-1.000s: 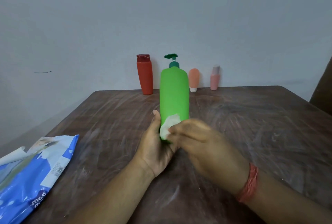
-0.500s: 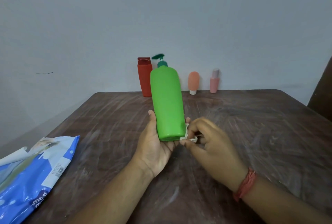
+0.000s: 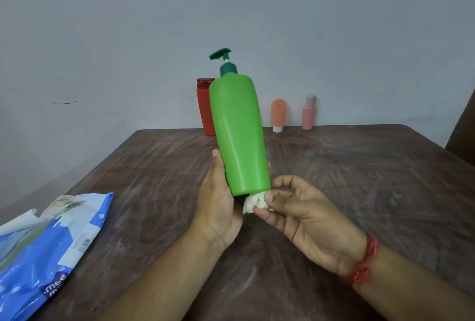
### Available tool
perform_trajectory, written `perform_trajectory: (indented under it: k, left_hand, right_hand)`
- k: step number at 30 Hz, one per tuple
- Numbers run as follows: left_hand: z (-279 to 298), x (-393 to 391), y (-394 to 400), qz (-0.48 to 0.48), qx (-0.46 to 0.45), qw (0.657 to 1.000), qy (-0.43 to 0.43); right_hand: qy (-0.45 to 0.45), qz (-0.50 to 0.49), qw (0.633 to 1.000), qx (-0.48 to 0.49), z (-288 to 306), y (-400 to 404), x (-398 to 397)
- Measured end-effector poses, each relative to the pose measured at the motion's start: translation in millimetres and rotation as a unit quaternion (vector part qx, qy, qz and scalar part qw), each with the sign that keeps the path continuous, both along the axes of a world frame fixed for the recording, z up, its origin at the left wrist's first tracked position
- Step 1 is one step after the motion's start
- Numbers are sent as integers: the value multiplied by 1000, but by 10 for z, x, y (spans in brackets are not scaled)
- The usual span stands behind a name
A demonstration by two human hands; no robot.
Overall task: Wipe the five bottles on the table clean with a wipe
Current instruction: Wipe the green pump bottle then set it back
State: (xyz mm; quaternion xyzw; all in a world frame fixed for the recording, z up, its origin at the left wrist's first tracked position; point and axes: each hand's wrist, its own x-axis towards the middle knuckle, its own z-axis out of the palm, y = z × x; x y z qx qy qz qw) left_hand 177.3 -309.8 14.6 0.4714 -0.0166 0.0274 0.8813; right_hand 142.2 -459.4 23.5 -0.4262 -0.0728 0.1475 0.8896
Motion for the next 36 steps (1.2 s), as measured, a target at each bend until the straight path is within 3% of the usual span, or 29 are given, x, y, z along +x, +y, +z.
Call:
perform_trajectory:
  k: [6,9,12,14,16,18,20,22,24,27,31,36]
  left_hand:
    - [-5,-25,65,-3,-24,1000,-18]
    - [-8,-66,-1,-9,-31,999,-15]
    - [22,-79,-33,-9,-42,999,-19]
    - [42,-85,-49,-3,-40,999,-29]
    - [55,-85,-70,8,-39,998,-39]
    - [65,-77,-93,17,-40,999,-28]
    - [66,-64,-105,19,-50,999,-3]
    - [61,-59,-110,10,-72,997,7]
    - [48,-66,-105,-13,-91,996,8]
    - [27,-94,-115,-43,-109,993,0]
    - [77,-112,-97,-45,-118,992,0]
    - [122,-158,-99,-16,-110,993,29]
  right_hand:
    - [-97,-164,979,-71,29,-63,99]
    - [-61,-135,984,-102,-1,-68,87]
    - [8,-75,996,-48,-34,14,23]
    - [20,-87,996,-9,-24,77,-11]
    - [1,-121,992,-20,-18,134,-50]
    - [-73,-169,977,-111,-20,165,-84]
    - [-220,-232,909,-268,-7,171,-112]
    - [-402,-303,758,-416,21,145,-114]
    - [-522,-323,631,-474,58,116,-105]
    - [-601,-338,520,-504,92,30,-75]
    - [-636,-312,439,-553,104,-76,-37]
    - [-642,-301,421,-566,127,-18,-58]
